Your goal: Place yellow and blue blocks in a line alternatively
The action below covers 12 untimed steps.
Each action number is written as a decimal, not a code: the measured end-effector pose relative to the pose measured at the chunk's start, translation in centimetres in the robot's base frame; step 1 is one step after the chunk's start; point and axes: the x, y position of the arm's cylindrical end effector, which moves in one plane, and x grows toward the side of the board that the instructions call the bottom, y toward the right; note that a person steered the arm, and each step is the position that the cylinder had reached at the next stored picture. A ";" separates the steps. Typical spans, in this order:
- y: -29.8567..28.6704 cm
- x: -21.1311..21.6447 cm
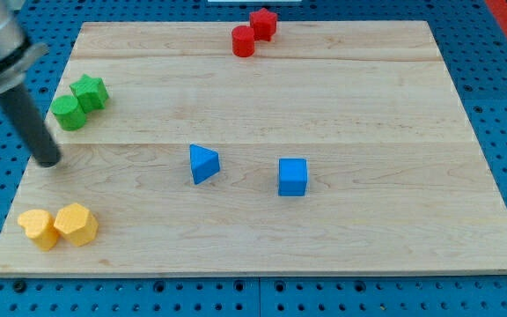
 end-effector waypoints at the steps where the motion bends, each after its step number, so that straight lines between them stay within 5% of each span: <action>1: -1.7 0.4; 3: -1.8 9.4; 7: 18.6 8.8; 8: 18.2 10.3; 9: 7.0 12.2; 10: 4.5 9.9; 12: 6.0 6.7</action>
